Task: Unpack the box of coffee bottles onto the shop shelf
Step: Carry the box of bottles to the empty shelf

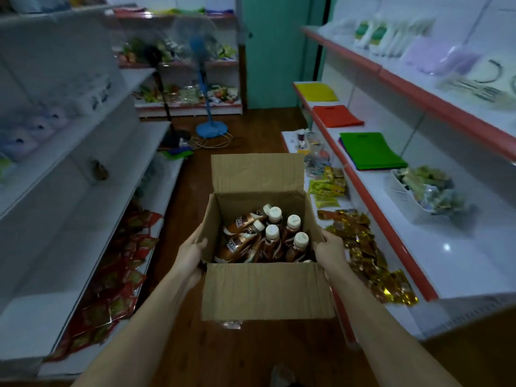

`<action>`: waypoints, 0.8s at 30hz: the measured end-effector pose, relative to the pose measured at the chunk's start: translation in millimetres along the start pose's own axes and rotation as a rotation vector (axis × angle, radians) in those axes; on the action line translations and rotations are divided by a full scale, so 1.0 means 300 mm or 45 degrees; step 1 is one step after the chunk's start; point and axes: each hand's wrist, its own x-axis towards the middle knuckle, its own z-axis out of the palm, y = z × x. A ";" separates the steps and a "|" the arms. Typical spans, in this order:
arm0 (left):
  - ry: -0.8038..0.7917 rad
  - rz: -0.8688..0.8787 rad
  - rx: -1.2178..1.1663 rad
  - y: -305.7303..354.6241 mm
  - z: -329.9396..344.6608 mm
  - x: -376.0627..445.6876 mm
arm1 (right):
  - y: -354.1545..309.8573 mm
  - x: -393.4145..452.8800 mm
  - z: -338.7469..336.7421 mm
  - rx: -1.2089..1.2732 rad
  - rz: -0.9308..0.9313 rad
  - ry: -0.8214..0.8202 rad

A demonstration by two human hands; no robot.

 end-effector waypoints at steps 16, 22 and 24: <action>0.323 0.063 -0.196 0.360 -0.099 0.996 | -0.418 1.092 0.574 -0.153 -0.068 -0.365; 0.301 0.083 -0.203 0.568 -0.143 1.382 | -0.539 1.462 0.813 -0.163 -0.029 -0.384; 0.301 0.067 -0.187 0.636 -0.160 1.516 | -0.573 1.597 0.905 -0.161 -0.025 -0.391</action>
